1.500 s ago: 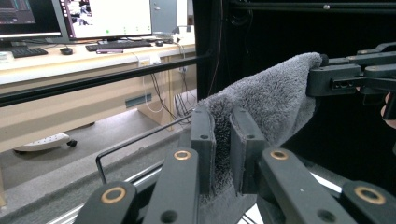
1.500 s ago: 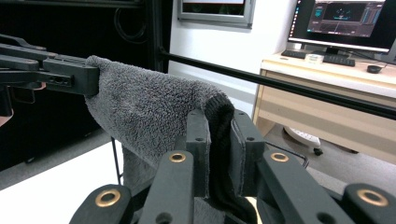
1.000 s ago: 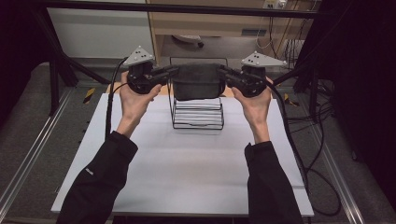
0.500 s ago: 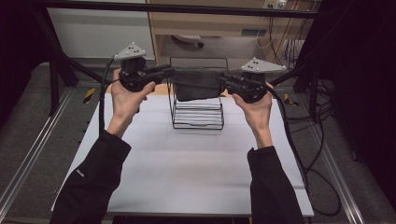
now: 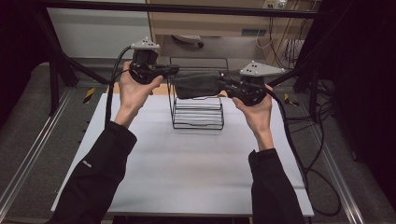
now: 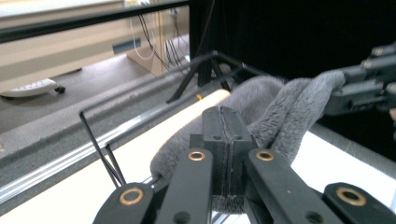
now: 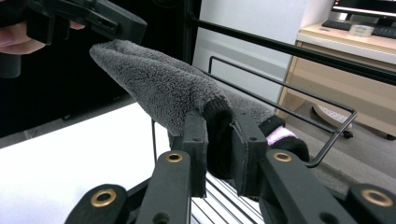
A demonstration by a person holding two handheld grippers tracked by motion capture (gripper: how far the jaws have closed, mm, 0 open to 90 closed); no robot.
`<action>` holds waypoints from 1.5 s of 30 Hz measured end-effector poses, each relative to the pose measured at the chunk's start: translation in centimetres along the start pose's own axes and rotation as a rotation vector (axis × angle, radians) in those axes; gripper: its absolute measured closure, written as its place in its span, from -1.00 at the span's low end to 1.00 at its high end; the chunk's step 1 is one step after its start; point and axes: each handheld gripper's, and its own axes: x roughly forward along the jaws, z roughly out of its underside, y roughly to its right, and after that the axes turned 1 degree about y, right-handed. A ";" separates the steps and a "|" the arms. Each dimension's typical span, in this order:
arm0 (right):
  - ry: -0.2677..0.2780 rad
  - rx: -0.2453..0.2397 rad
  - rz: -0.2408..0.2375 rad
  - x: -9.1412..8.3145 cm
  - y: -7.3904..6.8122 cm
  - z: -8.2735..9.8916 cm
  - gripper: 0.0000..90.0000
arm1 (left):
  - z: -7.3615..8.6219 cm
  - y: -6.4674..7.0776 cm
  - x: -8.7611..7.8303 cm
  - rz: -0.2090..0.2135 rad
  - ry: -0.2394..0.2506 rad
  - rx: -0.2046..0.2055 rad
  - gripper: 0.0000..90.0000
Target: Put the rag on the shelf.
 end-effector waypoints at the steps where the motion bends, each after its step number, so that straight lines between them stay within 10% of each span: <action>1: -0.001 -0.002 -0.001 0.0 0.0 0.0 0.72 | 0.2 0.0 0.1 0.005 -0.007 0.000 0.99; 17: 0.001 0.032 -0.040 -0.4 -0.5 -0.1 0.11 | 2.4 0.6 0.8 0.028 -0.086 0.049 0.99; 28: -0.073 0.111 -0.045 0.8 0.2 1.4 0.96 | 4.7 0.8 1.9 0.014 -0.109 0.077 0.99; 45: -0.087 0.165 0.014 3.0 1.2 5.2 0.96 | 6.7 0.3 3.9 -0.013 -0.105 0.058 0.99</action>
